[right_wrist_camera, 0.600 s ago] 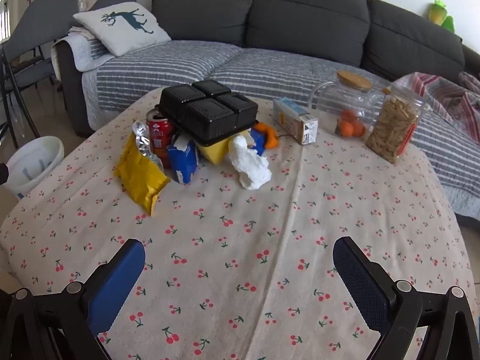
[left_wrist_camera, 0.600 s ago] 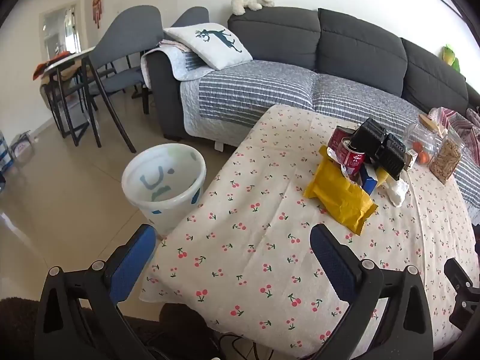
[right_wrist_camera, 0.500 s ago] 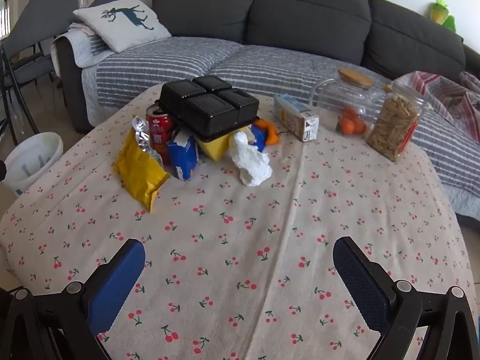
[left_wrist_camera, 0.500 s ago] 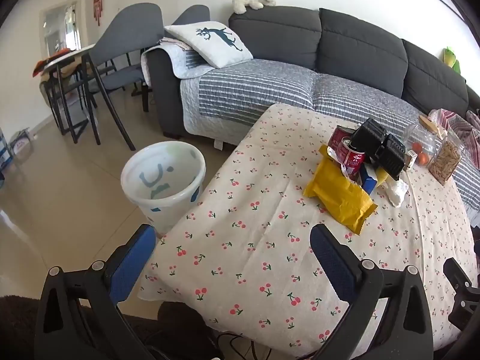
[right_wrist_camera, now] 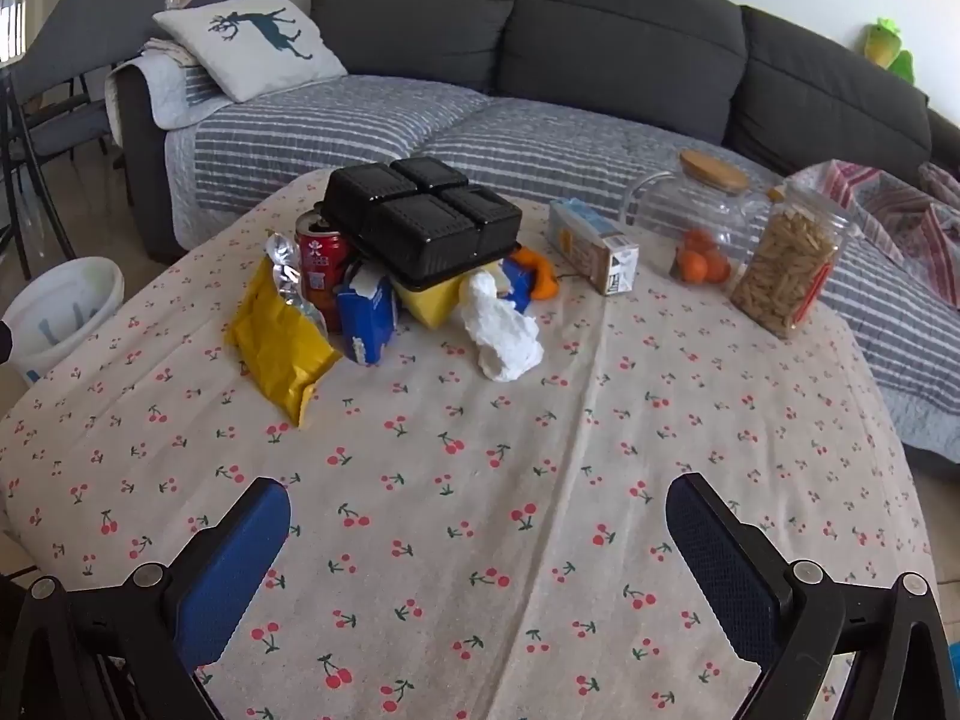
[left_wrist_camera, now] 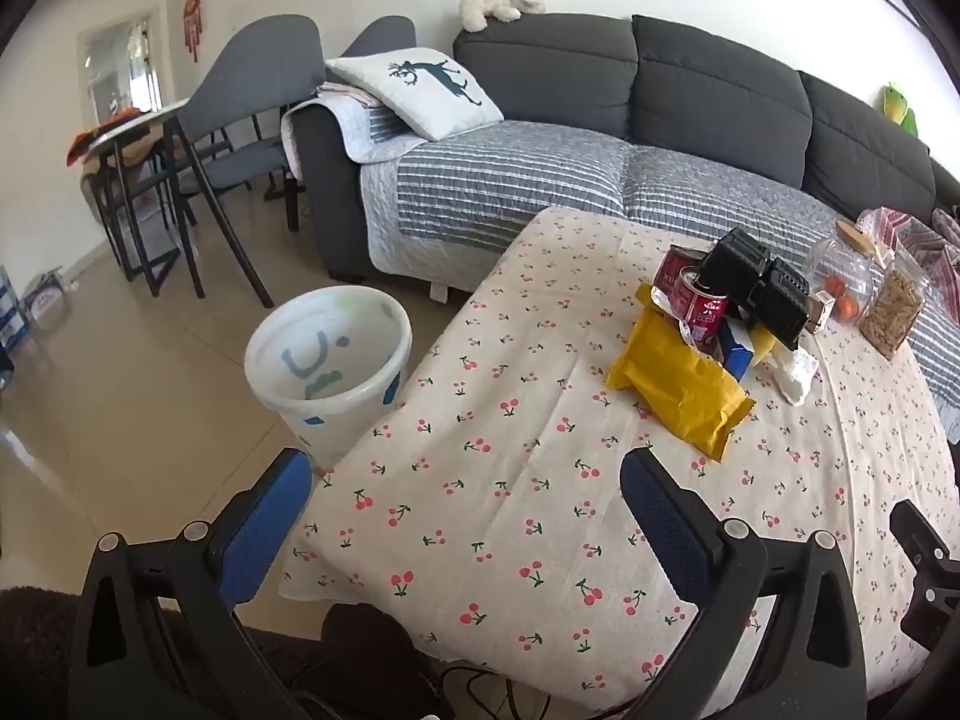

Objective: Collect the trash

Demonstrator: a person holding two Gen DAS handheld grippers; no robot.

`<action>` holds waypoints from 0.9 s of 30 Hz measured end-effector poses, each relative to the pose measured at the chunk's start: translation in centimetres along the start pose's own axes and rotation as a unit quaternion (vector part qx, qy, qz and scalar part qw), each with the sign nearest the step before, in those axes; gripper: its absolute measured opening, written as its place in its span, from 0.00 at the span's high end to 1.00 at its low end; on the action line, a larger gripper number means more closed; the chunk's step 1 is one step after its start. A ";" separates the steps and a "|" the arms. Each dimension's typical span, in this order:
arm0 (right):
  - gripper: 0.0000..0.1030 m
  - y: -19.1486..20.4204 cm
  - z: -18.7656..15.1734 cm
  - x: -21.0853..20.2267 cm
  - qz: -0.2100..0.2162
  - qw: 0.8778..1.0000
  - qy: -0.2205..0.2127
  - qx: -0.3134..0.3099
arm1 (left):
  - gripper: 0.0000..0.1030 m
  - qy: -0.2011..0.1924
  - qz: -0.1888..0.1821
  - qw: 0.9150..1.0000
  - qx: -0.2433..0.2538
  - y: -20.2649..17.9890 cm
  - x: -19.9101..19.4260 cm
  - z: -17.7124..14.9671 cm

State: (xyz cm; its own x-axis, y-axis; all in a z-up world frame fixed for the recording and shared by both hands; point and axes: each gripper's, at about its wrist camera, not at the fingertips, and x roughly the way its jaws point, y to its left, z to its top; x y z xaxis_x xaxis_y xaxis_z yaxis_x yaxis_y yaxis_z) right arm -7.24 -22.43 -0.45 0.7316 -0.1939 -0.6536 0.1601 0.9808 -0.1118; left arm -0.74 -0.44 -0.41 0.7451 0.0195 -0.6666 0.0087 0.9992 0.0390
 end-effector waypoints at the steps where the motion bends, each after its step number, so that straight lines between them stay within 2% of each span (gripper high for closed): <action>1: 0.00 0.0 0.0 0.0 0.000 1.000 0.001 0.001 | 0.00 0.000 0.001 1.000 0.002 -0.1 0.0 -0.1; 27: 0.00 -0.6 0.3 0.6 -0.001 1.000 0.001 0.029 | 0.00 0.008 -0.014 0.999 0.028 -1.2 0.0 -0.9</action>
State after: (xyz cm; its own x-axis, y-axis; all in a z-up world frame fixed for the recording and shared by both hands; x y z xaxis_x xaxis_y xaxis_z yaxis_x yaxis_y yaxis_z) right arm -6.71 -23.10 -0.55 0.7296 -0.1952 -0.6555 0.2000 0.9774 -0.0685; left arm -1.36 -1.65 -1.13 0.7330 -0.0068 -0.6802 0.0668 0.9958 0.0620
